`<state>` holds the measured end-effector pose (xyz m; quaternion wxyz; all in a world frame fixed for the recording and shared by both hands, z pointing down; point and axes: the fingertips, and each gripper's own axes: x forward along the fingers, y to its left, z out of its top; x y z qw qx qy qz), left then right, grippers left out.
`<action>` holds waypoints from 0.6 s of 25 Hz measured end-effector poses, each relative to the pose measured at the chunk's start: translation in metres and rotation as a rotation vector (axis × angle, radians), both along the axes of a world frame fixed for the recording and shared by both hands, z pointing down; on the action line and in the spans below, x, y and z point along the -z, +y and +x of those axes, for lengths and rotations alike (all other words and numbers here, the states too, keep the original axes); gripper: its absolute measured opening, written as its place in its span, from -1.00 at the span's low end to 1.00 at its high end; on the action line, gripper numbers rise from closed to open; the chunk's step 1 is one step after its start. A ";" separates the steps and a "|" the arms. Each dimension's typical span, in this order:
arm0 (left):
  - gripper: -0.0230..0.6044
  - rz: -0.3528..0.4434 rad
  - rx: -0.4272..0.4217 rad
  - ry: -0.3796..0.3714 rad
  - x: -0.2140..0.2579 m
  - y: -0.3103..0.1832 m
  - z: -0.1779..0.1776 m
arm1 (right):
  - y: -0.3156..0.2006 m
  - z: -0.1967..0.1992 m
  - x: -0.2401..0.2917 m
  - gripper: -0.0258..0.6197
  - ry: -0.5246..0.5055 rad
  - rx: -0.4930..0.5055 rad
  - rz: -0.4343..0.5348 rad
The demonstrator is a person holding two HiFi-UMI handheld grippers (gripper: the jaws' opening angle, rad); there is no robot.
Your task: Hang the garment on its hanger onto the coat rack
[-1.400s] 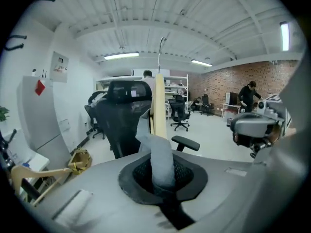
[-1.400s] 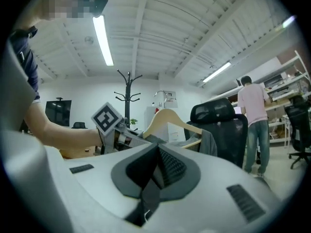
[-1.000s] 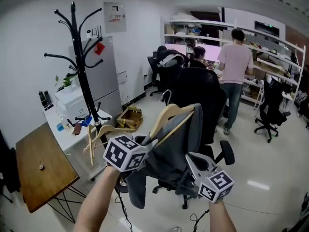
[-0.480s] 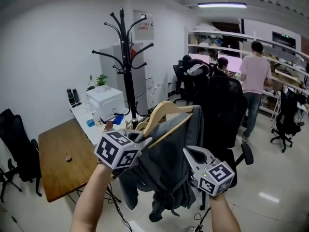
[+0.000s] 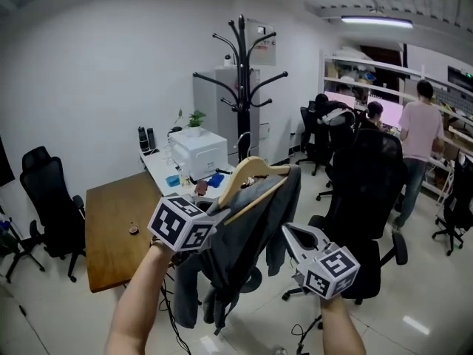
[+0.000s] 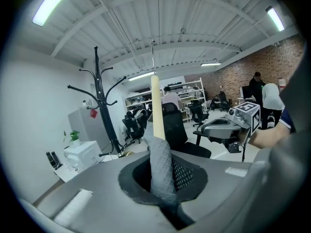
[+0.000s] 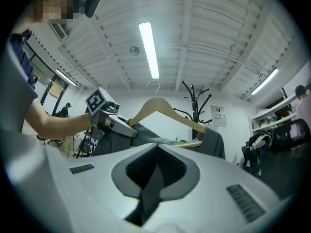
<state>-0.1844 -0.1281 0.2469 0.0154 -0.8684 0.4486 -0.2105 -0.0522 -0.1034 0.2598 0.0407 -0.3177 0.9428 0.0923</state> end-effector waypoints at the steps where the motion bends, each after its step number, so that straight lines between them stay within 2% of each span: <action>1: -0.87 0.002 0.010 0.006 0.001 -0.001 -0.004 | -0.001 -0.002 0.001 -0.92 -0.003 0.002 0.000; 7: -0.87 0.009 0.055 0.042 0.008 -0.010 -0.026 | -0.006 -0.023 0.006 -0.92 0.005 0.026 0.003; 15: -0.87 0.006 0.058 0.071 0.010 -0.030 -0.034 | -0.011 -0.016 0.006 -0.92 -0.002 -0.016 -0.001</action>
